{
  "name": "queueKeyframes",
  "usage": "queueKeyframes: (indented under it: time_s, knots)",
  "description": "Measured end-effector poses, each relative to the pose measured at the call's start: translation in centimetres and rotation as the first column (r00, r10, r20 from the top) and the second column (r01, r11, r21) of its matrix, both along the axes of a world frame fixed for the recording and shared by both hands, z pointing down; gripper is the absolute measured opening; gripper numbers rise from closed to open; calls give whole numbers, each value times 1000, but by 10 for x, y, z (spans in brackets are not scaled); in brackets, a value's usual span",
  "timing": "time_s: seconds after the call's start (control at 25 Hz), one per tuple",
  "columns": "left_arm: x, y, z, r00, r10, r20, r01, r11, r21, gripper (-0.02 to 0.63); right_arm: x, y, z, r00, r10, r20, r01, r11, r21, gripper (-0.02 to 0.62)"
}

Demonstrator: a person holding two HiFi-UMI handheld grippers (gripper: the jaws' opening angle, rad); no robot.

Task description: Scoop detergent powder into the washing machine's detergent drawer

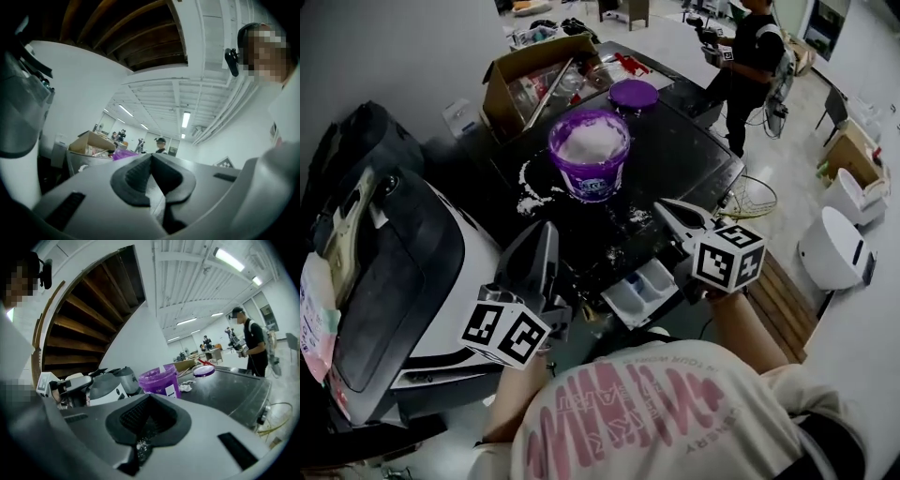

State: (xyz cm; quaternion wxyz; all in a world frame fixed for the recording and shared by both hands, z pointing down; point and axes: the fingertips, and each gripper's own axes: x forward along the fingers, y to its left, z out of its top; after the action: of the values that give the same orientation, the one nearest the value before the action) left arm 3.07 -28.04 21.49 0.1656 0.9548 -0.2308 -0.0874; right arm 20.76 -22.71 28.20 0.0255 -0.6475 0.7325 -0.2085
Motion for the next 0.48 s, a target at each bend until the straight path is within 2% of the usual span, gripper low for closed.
queueKeyframes:
  time_s: [0.16, 0.24, 0.48]
  knots:
    - [-5, -4, 3, 990, -142, -15, 141, 989, -38, 3, 15, -22, 2, 994, -113, -10, 113, 994, -13, 4]
    - [-4, -3, 3, 982, -191, -4, 191, 981, -33, 3, 25, -31, 1, 989, -145, -21, 145, 989, -6, 37]
    - [-10, 11, 7, 942, -334, 9, 335, 942, -39, 3, 43, -54, -12, 965, -257, -56, 259, 966, 28, 67]
